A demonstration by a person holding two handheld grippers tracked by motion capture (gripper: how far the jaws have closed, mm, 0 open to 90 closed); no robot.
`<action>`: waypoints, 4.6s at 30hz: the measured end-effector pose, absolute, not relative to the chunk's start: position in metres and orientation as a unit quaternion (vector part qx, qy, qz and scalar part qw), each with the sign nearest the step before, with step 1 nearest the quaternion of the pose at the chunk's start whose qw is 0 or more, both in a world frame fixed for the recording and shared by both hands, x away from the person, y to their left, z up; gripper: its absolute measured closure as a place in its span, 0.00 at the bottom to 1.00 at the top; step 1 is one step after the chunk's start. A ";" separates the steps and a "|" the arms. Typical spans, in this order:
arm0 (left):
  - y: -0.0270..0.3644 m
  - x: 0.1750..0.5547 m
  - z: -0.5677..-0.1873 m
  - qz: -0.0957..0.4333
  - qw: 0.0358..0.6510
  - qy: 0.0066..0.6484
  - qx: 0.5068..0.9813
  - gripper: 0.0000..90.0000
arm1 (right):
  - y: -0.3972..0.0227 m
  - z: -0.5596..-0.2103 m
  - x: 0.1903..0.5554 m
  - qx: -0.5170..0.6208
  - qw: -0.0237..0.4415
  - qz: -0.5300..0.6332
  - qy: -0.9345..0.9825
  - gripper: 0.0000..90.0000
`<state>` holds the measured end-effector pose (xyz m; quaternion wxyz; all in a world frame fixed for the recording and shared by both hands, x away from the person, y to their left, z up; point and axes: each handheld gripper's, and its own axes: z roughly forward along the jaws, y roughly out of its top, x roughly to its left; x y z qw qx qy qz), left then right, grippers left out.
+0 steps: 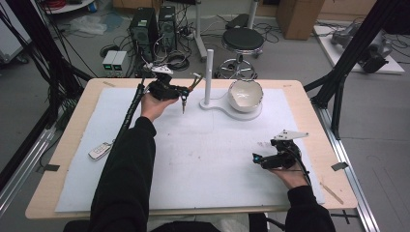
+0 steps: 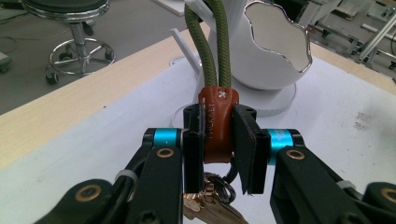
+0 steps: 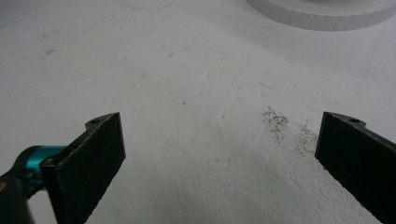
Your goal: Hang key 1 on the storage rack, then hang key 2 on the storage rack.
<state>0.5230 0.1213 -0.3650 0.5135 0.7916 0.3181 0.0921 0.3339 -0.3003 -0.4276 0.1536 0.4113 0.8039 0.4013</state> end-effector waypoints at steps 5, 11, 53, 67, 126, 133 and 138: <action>0.115 0.525 -0.371 0.090 0.508 0.316 0.796 0.82 | -0.300 -0.428 0.334 0.411 0.154 0.400 0.805 0.01; 0.108 0.527 -0.373 0.097 0.495 0.311 0.806 0.82 | -0.301 -0.428 0.334 0.410 0.156 0.397 0.806 0.01; 0.111 0.504 -0.350 0.123 0.443 0.317 0.830 0.02 | -0.299 -0.428 0.333 0.411 0.157 0.392 0.808 0.01; 0.129 0.481 -0.343 0.130 0.441 0.310 0.832 0.02 | -0.298 -0.428 0.333 0.408 0.160 0.391 0.809 0.01; 0.217 0.418 -0.374 0.142 0.416 0.357 0.824 0.02 | -0.298 -0.428 0.331 0.407 0.155 0.394 0.809 0.01; 0.234 0.412 -0.382 0.145 0.404 0.373 0.822 0.02 | -0.298 -0.428 0.331 0.408 0.155 0.393 0.809 0.01; 0.249 0.409 -0.390 0.143 0.395 0.390 0.819 0.02 | -0.298 -0.428 0.332 0.406 0.154 0.392 0.811 0.01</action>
